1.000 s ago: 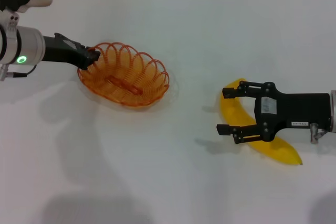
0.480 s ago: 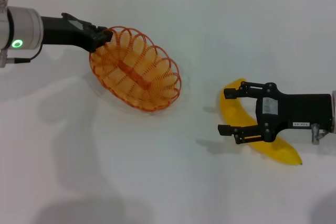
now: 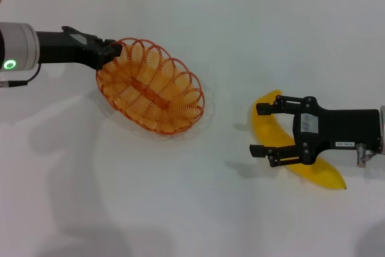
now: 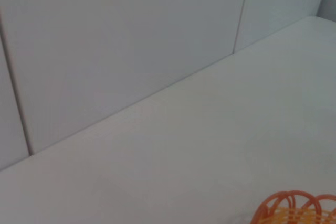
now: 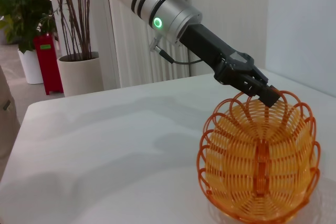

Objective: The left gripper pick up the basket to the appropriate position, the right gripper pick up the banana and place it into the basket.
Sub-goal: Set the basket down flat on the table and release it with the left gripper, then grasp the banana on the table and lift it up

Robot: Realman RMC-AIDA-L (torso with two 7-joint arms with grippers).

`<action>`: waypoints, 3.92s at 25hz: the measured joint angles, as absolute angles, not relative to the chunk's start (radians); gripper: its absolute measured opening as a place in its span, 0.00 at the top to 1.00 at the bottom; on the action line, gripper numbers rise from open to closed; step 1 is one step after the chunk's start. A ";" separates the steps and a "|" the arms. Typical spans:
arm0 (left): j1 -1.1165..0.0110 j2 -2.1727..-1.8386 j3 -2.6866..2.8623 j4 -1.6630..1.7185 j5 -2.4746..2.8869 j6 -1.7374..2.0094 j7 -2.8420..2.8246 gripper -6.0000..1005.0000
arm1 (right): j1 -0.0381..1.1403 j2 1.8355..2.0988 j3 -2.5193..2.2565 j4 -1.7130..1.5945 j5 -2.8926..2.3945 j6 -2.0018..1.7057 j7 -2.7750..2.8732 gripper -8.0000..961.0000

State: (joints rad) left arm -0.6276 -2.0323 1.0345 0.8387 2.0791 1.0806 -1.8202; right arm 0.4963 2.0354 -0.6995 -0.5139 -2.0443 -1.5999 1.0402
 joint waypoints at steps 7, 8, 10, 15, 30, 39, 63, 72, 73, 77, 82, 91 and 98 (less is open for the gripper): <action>-0.593 -2.032 1.032 0.840 2.056 1.081 -1.834 0.90 | 0.496 2.036 -0.700 -0.514 -2.046 -1.600 1.040 0.07; -0.585 -2.032 1.033 0.840 2.044 1.081 -1.834 0.90 | 0.496 2.036 -0.699 -0.514 -2.046 -1.600 1.040 0.07; -0.564 -2.032 1.035 0.840 2.012 1.077 -1.834 0.90 | 0.495 2.036 -0.700 -0.514 -2.046 -1.600 1.040 0.07; -0.526 -2.033 1.031 0.830 1.953 1.069 -1.825 0.89 | 0.495 2.036 -0.699 -0.514 -2.046 -1.600 1.040 0.07; -0.488 -2.035 1.020 0.680 1.762 1.010 -1.718 0.87 | 0.500 2.036 -0.715 -0.513 -2.046 -1.600 1.040 0.07; -0.488 -2.037 1.020 0.595 1.667 0.973 -1.660 0.85 | 0.503 2.036 -0.724 -0.512 -2.046 -1.598 1.051 0.07; -0.494 -2.035 1.025 0.467 1.528 0.942 -1.562 0.81 | 0.503 2.036 -0.729 -0.511 -2.046 -1.591 1.047 0.07; -0.501 -2.031 1.027 0.466 1.543 0.942 -1.560 0.79 | 0.503 2.036 -0.738 -0.511 -2.046 -1.591 1.049 0.07; -0.503 -2.031 1.028 0.466 1.547 0.942 -1.560 0.75 | 0.503 2.036 -0.738 -0.511 -2.046 -1.591 1.049 0.07; -0.507 -2.031 1.028 0.467 1.563 0.942 -1.551 0.55 | 0.504 2.036 -0.738 -0.511 -2.046 -1.591 1.049 0.07; -0.507 -2.031 1.026 0.474 1.563 0.942 -1.531 0.41 | 0.503 2.036 -0.738 -0.511 -2.046 -1.591 1.050 0.07; -0.490 -2.032 1.026 0.510 1.559 0.942 -1.477 0.12 | 0.499 2.036 -0.738 -0.511 -2.044 -1.592 1.050 0.07; -0.427 -2.035 1.079 0.605 1.602 0.949 -1.430 0.14 | 0.497 2.036 -0.738 -0.511 -2.041 -1.594 1.051 0.07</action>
